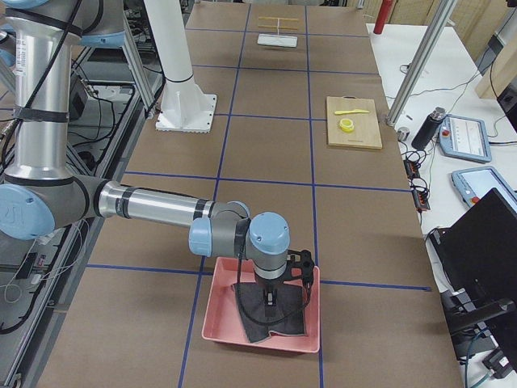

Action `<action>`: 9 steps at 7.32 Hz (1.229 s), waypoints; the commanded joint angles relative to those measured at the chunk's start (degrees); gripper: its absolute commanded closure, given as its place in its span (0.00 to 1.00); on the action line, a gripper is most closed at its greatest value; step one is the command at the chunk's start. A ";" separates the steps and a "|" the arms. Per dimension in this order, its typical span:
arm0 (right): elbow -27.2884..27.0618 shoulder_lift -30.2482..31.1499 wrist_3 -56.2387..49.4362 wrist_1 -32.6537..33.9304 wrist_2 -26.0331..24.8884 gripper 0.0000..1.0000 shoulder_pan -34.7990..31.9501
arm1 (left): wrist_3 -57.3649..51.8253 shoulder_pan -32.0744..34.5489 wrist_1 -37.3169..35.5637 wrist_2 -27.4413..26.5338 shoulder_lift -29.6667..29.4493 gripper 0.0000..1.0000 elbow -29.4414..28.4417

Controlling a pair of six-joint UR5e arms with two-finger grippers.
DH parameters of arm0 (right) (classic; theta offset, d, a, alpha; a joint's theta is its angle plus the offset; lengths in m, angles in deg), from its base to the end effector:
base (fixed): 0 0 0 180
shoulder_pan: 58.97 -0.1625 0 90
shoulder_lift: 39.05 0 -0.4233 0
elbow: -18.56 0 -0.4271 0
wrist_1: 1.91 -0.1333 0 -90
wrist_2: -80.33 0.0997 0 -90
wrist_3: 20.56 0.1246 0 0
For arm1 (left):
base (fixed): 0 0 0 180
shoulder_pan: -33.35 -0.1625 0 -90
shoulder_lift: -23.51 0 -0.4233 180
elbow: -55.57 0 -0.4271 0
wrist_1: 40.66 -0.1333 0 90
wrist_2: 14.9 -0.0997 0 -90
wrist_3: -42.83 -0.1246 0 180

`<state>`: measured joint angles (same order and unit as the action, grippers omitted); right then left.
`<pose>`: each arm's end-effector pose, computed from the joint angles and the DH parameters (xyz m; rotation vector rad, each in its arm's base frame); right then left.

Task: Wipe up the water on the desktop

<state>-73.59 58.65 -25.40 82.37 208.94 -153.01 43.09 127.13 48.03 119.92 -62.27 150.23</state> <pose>0.0884 -0.4633 0.7204 0.0550 -0.6716 -0.0144 -0.0780 -0.4902 0.6713 0.0096 0.7825 -0.0728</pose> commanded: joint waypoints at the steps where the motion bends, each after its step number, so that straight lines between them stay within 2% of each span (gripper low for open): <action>1: 0.22 -0.23 1.33 -0.17 -0.29 0.00 0.62 | 0.00 0.00 0.00 0.00 0.00 0.01 -0.09; 5: -0.39 -0.15 0.81 -0.17 0.50 0.00 0.53 | 0.00 0.00 0.00 0.00 0.00 0.01 -0.17; 8: -2.15 -0.14 0.72 -0.17 -3.53 0.00 0.35 | 0.00 0.00 0.00 0.00 0.00 0.01 -0.17; 9: -2.15 -0.14 0.80 -0.17 -3.46 0.00 0.35 | 0.00 0.00 0.00 0.00 0.00 0.01 -0.17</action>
<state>-75.44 58.53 -24.66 82.20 206.16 -152.64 43.09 127.13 48.02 119.92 -62.27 150.05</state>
